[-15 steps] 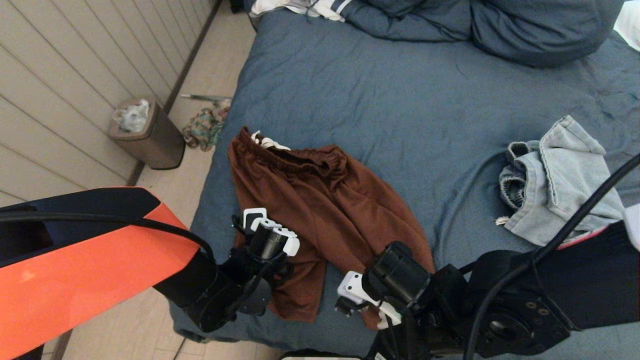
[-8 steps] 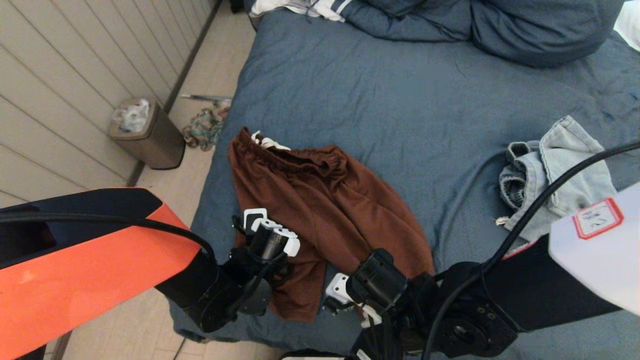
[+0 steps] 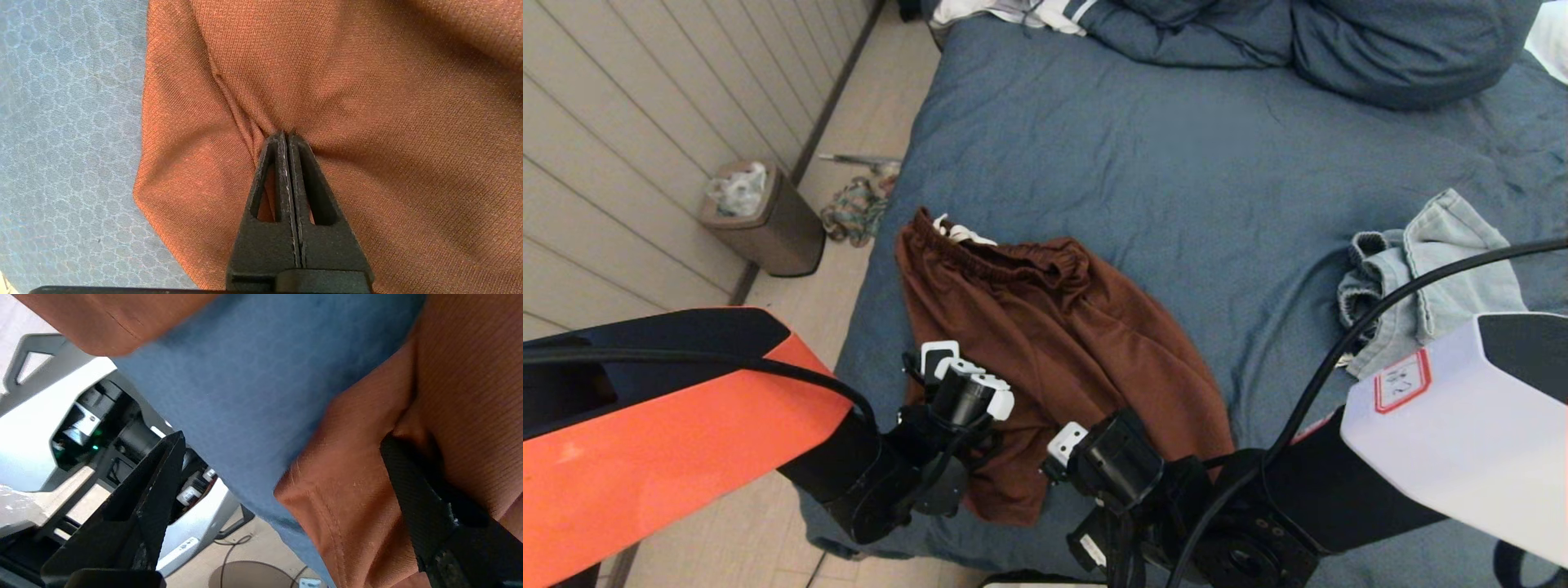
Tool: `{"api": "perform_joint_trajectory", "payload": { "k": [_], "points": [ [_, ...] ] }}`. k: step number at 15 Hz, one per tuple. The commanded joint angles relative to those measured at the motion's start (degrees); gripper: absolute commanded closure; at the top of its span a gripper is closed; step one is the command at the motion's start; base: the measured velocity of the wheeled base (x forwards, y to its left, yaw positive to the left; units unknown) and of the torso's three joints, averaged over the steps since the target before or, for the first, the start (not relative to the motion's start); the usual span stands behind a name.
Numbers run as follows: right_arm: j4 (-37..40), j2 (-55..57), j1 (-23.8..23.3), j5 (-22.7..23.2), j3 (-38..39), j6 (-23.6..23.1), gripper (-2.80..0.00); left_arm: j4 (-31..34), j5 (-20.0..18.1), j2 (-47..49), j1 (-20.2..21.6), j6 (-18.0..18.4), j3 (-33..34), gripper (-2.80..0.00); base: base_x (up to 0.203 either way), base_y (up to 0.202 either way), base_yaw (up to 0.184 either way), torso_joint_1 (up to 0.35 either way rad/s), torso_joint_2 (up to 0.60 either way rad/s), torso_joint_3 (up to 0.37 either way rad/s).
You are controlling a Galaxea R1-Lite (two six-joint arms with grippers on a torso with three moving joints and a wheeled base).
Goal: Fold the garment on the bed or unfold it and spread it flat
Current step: Unford the brown shorts
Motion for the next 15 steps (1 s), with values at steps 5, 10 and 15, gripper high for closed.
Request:
{"api": "perform_joint_trajectory", "payload": {
  "k": [5, 10, 15],
  "points": [
    [-0.2, 0.5, 0.1, -1.8, 0.4, -1.1, 0.00, -0.2, 0.4, 0.2, 0.0, -0.2, 0.0, 0.00, 0.000, 0.000, 0.000, 0.000, 0.00, 0.000],
    [-1.1, 0.5, 0.5, -2.4, 1.1, -1.2, 0.00, -0.2, 0.4, 0.3, 0.0, -0.2, 0.0, 0.00, 0.000, 0.000, 0.000, 0.000, 0.00, 0.000],
    [-1.6, -3.2, 1.7, -1.9, 3.8, -1.2, 0.00, -0.2, 0.4, 0.5, 0.0, -0.2, 0.0, 0.00, 0.000, 0.000, 0.000, 0.000, 0.00, 0.000]
  ]
}}
